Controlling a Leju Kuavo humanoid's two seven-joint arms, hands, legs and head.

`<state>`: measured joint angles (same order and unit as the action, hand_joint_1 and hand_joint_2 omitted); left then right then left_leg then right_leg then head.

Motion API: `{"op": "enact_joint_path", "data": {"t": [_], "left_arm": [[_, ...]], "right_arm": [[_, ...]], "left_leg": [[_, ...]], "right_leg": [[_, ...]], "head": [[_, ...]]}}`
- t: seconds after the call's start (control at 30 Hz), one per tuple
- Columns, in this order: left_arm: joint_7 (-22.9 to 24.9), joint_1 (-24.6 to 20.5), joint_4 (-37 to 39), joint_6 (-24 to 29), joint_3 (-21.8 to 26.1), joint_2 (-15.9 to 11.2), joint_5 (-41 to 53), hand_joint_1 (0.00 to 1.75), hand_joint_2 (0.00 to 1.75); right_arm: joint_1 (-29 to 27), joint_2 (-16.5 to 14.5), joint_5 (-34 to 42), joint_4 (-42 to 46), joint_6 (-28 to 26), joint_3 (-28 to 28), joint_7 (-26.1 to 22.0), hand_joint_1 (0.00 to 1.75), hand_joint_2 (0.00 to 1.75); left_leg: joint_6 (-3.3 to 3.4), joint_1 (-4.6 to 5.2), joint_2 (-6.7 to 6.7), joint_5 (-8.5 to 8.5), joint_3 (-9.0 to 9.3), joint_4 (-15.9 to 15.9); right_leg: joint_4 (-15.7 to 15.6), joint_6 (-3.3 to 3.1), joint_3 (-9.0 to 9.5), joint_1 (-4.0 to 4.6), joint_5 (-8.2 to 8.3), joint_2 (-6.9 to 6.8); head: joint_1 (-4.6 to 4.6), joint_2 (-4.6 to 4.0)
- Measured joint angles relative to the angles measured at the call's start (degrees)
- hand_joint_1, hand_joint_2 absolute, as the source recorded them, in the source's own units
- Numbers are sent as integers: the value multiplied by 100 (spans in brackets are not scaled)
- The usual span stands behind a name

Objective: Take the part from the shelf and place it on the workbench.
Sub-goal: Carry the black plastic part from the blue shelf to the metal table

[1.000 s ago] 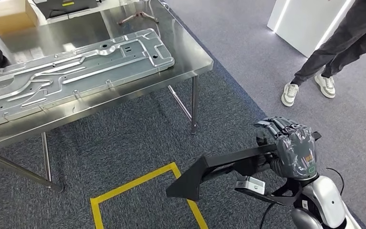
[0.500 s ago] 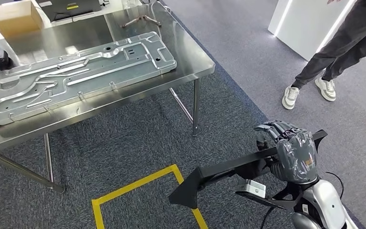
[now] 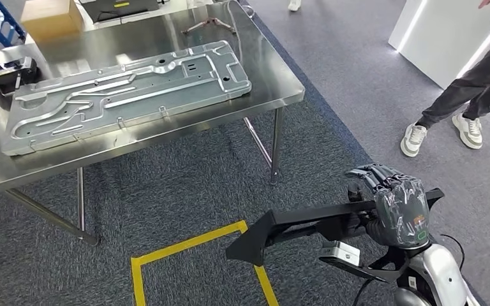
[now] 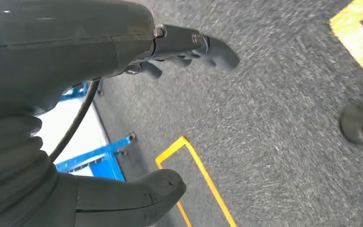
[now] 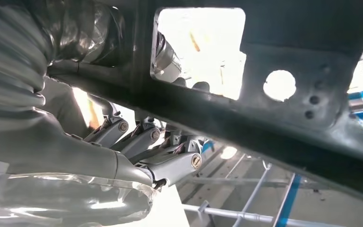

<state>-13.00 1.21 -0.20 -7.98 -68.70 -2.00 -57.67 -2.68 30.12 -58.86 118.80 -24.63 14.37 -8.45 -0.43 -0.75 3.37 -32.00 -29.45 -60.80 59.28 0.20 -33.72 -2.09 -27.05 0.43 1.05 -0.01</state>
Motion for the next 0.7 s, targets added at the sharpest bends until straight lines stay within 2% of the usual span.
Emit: {"op": "enact_joint_path", "data": {"t": [0.07,0.1,0.13,0.17,0.2,0.23,0.3,0.33,0.37,0.43,0.47,0.53,0.57,0.6,0.63,0.67,0.7], "left_arm": [[-7,-15,0,5,9,0,4,0,175],[-12,-19,0,8,12,-1,7,0,175],[-19,-17,0,9,14,-1,13,0,175],[-26,-10,0,12,15,-1,19,0,175],[-32,-1,0,14,15,-1,26,0,175],[-39,8,0,18,15,-1,33,0,175],[-46,8,0,28,15,-12,40,0,175],[-49,1,0,33,16,-18,43,0,175],[-50,-1,0,36,16,-24,43,0,175],[-53,15,0,42,17,-25,43,0,175],[-55,23,0,45,18,-25,44,0,175],[-60,21,0,48,20,-20,56,0,175],[-63,14,0,47,21,-19,67,0,175],[-64,9,0,46,22,-18,80,0,175],[-66,6,0,45,22,-17,96,0,175],[-66,7,0,43,22,-16,112,0,175],[-65,8,0,42,22,-16,125,0,175]], "right_arm": [[-14,0,2,10,3,-7,-2,175,175],[-21,-1,4,10,5,-7,-4,175,175],[-26,-1,7,10,9,-7,-7,175,175],[-29,-1,11,10,13,-8,-11,175,175],[-30,-1,14,10,16,-9,-14,175,175],[-30,0,16,10,19,-11,-16,175,175],[-31,0,19,10,22,-19,-16,175,175],[-31,0,20,10,23,-23,-16,175,175],[-31,0,21,11,24,-26,-17,175,175],[-29,0,22,16,26,-35,-19,175,175],[-28,1,22,23,27,-43,-21,175,175],[-29,7,26,44,31,-68,-26,175,175],[-38,10,30,50,38,-79,-28,175,175],[-51,13,35,54,46,-89,-29,175,175],[-65,13,42,54,56,-97,-30,175,175],[-75,13,49,54,66,-103,-31,175,175],[-77,13,57,54,74,-111,-32,175,175]], "left_leg": [[-40,2,-247,-316,-394,-730],[-49,0,-284,-442,-624,-1110],[-46,0,-296,-473,-794,-1356],[-29,3,-305,-384,-862,-1389],[4,11,-325,-188,-812,-1192],[59,32,-400,70,-668,-815],[175,108,-663,383,-374,-110],[218,145,-753,429,-305,74],[241,171,-770,410,-296,127],[282,161,-620,458,-266,218],[308,142,-547,497,-221,287],[356,100,-413,576,-140,401],[372,106,-346,586,-137,415],[382,109,-271,589,-143,412],[384,110,-190,585,-146,407],[382,110,-105,580,-145,399],[372,108,-21,571,-137,385]], "right_leg": [[-5,-52,26,25,-33,-137],[-4,-66,37,41,-49,-207],[-4,-75,52,58,-67,-275],[-4,-80,75,75,-86,-341],[-4,-82,108,94,-109,-405],[-6,-82,149,111,-133,-467],[-14,-64,220,144,-176,-585],[-21,-42,241,152,-189,-644],[-33,-13,256,153,-196,-709],[-69,55,309,144,-209,-806],[-43,85,326,138,-245,-733],[318,125,185,125,-478,-386],[668,133,8,121,-652,-206],[1045,140,-199,117,-808,-110],[1323,150,-366,115,-877,-74],[1426,160,-454,110,-835,-61],[1304,167,-430,101,-675,-51]], "head": [[-1,0],[-1,0],[-1,-1],[-1,-1],[-1,0],[-1,-1],[0,-1],[1,-1],[1,-1],[1,0],[2,0],[5,0],[5,0],[5,0],[6,0],[5,0],[6,-1]]}}
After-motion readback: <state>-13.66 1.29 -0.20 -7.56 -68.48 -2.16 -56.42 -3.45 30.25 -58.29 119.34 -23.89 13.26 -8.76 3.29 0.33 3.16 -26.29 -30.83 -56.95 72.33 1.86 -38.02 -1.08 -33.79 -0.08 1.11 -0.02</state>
